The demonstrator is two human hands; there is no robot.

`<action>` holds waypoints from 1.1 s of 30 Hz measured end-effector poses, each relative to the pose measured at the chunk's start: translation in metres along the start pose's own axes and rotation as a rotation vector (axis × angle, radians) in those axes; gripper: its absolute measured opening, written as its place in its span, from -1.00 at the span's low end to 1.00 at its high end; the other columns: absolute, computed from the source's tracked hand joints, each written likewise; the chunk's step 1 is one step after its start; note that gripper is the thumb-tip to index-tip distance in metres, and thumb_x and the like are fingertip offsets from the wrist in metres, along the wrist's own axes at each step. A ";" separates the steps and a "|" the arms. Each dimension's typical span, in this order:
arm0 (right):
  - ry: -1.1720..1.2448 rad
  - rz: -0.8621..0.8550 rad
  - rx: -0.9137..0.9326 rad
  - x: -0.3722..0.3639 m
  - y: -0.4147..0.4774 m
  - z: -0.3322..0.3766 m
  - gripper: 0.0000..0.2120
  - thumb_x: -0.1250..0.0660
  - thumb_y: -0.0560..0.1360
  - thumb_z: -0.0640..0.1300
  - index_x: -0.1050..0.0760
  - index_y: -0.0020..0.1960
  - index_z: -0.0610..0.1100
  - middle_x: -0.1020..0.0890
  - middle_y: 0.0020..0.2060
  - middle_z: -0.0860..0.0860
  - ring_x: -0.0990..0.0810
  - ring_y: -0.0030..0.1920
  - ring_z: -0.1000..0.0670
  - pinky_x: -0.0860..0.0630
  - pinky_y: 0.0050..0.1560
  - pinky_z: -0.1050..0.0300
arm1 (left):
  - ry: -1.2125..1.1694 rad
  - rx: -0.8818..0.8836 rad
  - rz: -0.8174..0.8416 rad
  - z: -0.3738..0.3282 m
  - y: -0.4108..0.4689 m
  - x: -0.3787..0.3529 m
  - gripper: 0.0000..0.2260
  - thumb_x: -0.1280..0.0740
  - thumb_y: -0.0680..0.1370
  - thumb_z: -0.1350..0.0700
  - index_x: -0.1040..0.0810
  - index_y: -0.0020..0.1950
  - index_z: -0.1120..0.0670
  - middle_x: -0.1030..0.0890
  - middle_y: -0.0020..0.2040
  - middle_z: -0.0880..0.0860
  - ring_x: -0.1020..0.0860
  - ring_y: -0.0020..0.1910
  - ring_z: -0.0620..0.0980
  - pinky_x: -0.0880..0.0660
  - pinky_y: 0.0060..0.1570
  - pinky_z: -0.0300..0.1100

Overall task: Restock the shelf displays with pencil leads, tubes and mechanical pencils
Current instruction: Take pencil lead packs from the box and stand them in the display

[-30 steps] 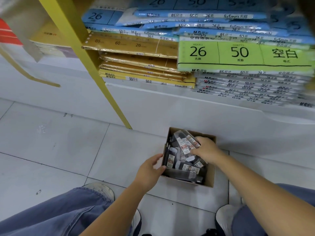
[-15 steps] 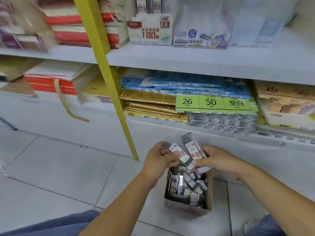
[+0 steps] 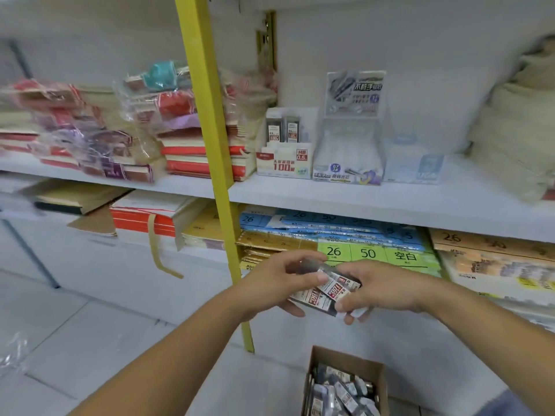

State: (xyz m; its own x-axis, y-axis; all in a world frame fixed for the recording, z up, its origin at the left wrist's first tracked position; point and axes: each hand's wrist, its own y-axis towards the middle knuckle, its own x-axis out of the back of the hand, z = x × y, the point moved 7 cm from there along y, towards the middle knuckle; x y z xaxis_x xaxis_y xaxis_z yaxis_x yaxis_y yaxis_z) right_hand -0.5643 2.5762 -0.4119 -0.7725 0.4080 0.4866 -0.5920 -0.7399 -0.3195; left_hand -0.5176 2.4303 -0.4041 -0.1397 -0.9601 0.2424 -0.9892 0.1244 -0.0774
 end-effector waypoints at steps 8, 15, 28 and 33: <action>0.490 -0.418 0.159 0.026 0.009 0.005 -0.51 -0.60 0.23 -0.02 -0.49 0.09 0.04 -0.72 -0.14 -0.07 -0.71 -0.23 -0.09 -0.61 -0.31 0.11 | -0.304 -0.026 -0.250 0.008 0.010 0.028 -0.87 -0.41 0.57 0.02 -0.63 0.10 -0.05 -0.72 -0.02 0.05 -0.71 -0.04 0.00 -0.62 -0.23 -0.17; 0.673 -0.690 0.287 0.018 0.026 0.026 -0.76 -0.40 0.50 -0.08 -0.46 0.08 0.17 -0.70 -0.13 0.07 -0.71 -0.26 -0.12 -0.61 -0.36 0.12 | -0.509 -0.097 -0.325 0.012 0.017 0.024 -0.80 -0.37 0.58 0.07 -0.51 0.17 0.09 -0.71 0.05 0.08 -0.70 0.04 0.09 -0.65 -0.14 -0.13; 0.035 -0.371 0.401 0.058 0.036 0.123 -0.62 -0.47 0.44 -0.24 -0.54 0.18 0.06 -0.70 -0.09 0.01 -0.67 -0.25 -0.07 -0.64 -0.17 0.10 | -0.107 0.039 0.109 -0.029 0.019 0.051 -0.64 -0.38 0.58 -0.07 -0.46 0.34 -0.03 -0.70 0.14 0.03 -0.69 0.04 0.00 -0.62 -0.06 -0.12; 0.350 -0.543 0.381 0.065 0.053 0.115 -0.74 -0.51 0.38 -0.23 -0.54 0.02 -0.11 -0.70 -0.11 -0.08 -0.70 -0.19 -0.05 -0.62 -0.16 0.18 | -0.371 -0.059 -0.041 -0.038 0.021 0.073 -0.71 -0.31 0.62 -0.02 -0.54 0.29 0.07 -0.72 0.07 0.13 -0.70 0.05 0.10 -0.65 -0.17 -0.12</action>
State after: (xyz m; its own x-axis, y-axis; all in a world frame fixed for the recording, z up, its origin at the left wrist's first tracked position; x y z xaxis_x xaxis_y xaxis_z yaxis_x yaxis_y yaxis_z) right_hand -0.6194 2.5019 -0.3036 -0.4602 0.8676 0.1883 -0.8394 -0.4943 0.2261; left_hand -0.5507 2.3724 -0.3514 -0.0855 -0.9886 -0.1240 -0.9960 0.0882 -0.0164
